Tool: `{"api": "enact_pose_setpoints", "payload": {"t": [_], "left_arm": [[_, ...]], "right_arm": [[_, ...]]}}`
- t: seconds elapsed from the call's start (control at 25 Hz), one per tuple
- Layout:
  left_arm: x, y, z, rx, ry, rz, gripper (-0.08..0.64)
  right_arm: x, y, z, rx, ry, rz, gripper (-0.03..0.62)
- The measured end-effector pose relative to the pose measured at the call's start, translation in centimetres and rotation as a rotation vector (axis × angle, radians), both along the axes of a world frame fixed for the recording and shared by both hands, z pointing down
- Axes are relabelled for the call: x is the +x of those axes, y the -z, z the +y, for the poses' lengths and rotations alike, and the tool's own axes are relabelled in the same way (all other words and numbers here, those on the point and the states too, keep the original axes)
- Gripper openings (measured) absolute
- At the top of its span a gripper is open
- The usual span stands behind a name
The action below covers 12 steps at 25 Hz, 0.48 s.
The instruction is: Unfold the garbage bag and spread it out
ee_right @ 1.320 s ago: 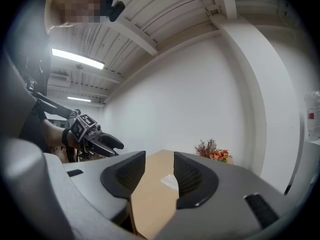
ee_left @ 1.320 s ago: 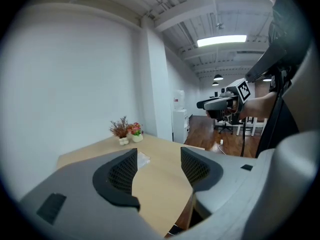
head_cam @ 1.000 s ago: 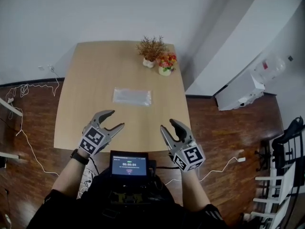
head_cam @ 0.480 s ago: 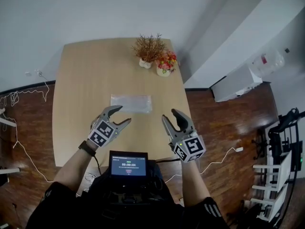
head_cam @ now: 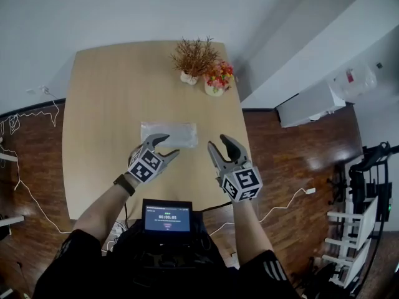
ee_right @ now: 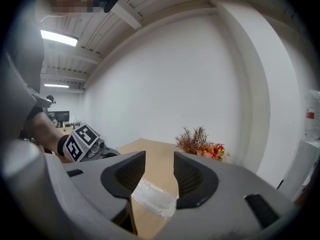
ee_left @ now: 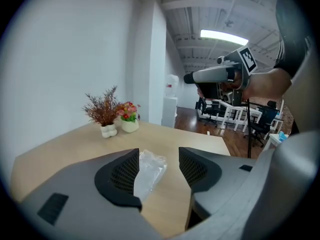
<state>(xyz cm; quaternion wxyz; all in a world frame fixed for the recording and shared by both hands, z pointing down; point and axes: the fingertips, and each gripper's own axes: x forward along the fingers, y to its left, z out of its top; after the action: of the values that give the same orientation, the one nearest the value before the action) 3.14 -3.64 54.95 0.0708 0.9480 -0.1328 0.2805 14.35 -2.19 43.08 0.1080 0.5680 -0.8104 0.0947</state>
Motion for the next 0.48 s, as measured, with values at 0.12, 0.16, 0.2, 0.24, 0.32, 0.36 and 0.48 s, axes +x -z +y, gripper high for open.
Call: {"api": "enact_pose_setpoints", "payload": {"t": [0.12,0.16,0.2,0.24,0.32,0.36,0.48], "left_arm": [[2.0,-2.5,-0.1,-0.018,-0.024,-0.052,0.241],[2.8,-3.3,-0.1,-0.023,-0.040,-0.074,0.231],[3.5,-4.2,-0.2,-0.026,-0.056,-0.095,0.230],[4.3,-5.0,-0.3,-0.029,-0.067,-0.115,0.230],[5.8,-6.6,-0.5,-0.041,-0.078,-0.145,0.224],[6.4,-7.4,-0.6,-0.051,-0.081,-0.157,0.221],[8.2,-9.5,-0.6,-0.060,-0.098,-0.198,0.196]], "right_arm": [[0.2,-2.2,-0.9,-0.054,0.003,-0.011,0.201],[0.2,-3.1,-1.3,-0.070,0.008,-0.016,0.201],[0.3,-4.0,-1.6,-0.086,0.012,-0.020,0.201],[0.3,-4.8,-1.9,-0.102,0.017,-0.022,0.201],[0.5,-6.4,-2.3,-0.128,0.026,-0.029,0.201],[0.6,-7.0,-2.5,-0.139,0.030,-0.033,0.201],[1.4,-8.9,-3.0,-0.173,0.034,-0.048,0.201]]}}
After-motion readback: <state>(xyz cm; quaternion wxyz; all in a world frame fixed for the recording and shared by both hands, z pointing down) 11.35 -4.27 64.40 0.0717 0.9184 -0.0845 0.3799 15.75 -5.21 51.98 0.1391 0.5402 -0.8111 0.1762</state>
